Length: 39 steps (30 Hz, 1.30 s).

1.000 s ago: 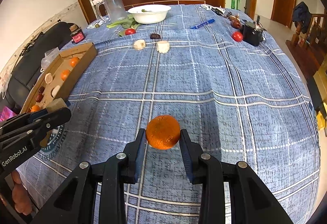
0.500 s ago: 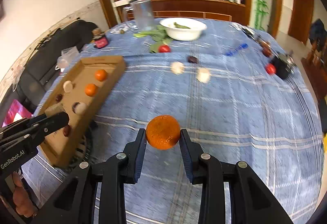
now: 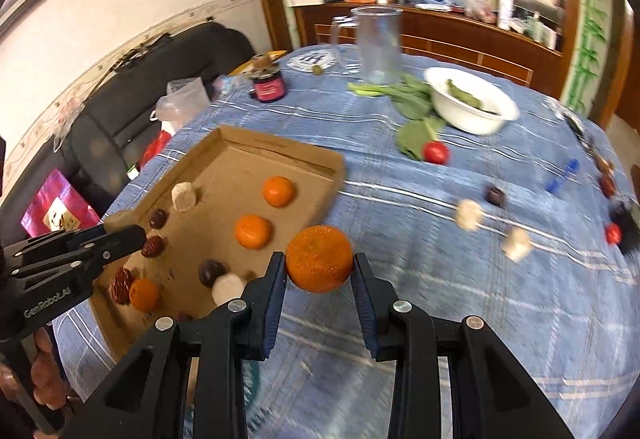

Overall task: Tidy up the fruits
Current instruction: 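Lower the tangerine and round cake into the tray with both tools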

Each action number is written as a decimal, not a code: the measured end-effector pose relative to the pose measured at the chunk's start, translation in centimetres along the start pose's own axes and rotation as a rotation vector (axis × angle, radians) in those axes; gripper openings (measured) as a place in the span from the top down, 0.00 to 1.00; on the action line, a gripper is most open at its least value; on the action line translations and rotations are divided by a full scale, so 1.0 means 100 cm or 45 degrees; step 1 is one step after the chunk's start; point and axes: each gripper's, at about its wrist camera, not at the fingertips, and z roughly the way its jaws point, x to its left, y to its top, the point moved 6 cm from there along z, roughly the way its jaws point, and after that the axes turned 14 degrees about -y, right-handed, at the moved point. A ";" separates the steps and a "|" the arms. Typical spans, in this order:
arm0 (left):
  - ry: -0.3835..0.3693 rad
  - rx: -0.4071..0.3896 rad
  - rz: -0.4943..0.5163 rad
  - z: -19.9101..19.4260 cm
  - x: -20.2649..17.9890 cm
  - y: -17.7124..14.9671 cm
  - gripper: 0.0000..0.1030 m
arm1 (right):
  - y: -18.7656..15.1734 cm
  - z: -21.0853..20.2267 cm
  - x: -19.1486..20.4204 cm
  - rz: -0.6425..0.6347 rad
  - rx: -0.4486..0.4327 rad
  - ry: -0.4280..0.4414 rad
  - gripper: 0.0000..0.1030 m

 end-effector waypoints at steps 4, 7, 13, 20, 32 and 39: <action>0.021 0.024 -0.031 0.012 0.021 0.006 0.75 | 0.015 0.019 0.022 -0.019 0.003 0.054 0.65; 0.012 0.032 -0.069 0.020 0.031 0.010 0.75 | 0.026 0.031 0.036 -0.011 0.014 0.101 0.65; 0.024 0.074 -0.091 0.038 0.043 0.010 0.75 | 0.044 0.055 0.063 -0.062 0.030 0.153 0.65; 0.032 0.101 -0.075 0.050 0.052 0.008 0.75 | 0.059 0.088 0.090 -0.130 0.076 0.167 0.65; 0.033 0.148 -0.089 0.071 0.065 0.006 0.75 | 0.064 0.131 0.113 -0.254 0.132 0.152 0.65; 0.041 0.188 -0.094 0.078 0.067 0.006 0.75 | 0.063 0.139 0.115 -0.323 0.157 0.104 0.65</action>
